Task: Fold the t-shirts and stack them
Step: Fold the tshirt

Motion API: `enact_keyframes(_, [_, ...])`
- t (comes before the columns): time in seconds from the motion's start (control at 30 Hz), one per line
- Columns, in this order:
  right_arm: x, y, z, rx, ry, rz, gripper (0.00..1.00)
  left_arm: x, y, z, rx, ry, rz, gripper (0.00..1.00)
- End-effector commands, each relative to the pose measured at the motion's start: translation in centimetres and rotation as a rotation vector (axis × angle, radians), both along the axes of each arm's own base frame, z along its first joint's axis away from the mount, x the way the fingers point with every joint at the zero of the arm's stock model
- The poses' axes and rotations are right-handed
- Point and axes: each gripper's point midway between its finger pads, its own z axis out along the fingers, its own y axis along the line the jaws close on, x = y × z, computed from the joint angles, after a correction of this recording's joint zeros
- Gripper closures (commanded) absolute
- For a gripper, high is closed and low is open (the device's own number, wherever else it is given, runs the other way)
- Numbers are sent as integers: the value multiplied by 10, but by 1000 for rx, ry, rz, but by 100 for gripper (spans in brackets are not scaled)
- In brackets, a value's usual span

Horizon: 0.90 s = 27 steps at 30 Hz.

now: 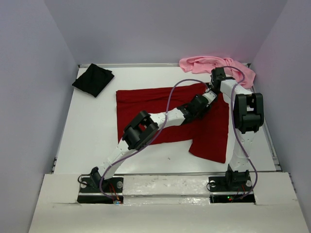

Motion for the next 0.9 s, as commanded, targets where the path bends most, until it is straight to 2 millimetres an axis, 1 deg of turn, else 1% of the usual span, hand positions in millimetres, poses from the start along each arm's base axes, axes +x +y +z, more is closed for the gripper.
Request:
enact_keyframes(0.0, [0,-3,-17,-10,23,7,100,10,-12,24,-50,-45,2,44])
enact_keyframes(0.03, [0,-3,-17,-10,23,7,100,10,-12,24,-51,-46,-1,49])
enact_keyframes(0.1, [0,-3,-17,-12,23,7,100,11,-14,24,-50,-48,-6,52])
enact_keyframes(0.13, [0,-3,-18,-12,24,7,100,11,-15,24,-50,-50,-5,55])
enact_keyframes(0.2, [1,-3,-17,-12,21,7,100,13,-15,24,-48,-49,-6,54])
enact_keyframes(0.3, [1,-3,-17,-12,23,7,100,13,-15,23,-49,-46,-6,50])
enact_keyframes(0.37, [1,-3,-17,-12,23,7,100,14,-14,23,-48,-47,-4,46])
enact_keyframes(0.5, [1,-3,-18,-13,24,7,100,15,-14,23,-49,-46,-1,47])
enact_keyframes(0.53, [1,-3,-18,-12,25,7,100,17,-13,22,-47,-46,1,50])
enact_keyframes(0.57, [0,-3,-18,-12,25,7,100,17,-13,22,-49,-46,2,58])
enact_keyframes(0.6, [1,-3,-18,-12,25,7,100,18,-12,21,-48,-43,4,60])
enact_keyframes(0.67, [0,-3,-18,-12,26,7,100,20,-12,18,-48,-37,3,68])
enact_keyframes(0.73, [0,-3,-19,-14,27,7,100,20,-12,16,-45,-32,4,74])
enact_keyframes(0.77, [0,-3,-19,-14,29,7,100,21,-11,16,-45,-32,6,79])
enact_keyframes(0.87, [0,-3,-20,-12,29,8,100,20,-10,13,-39,-27,5,84])
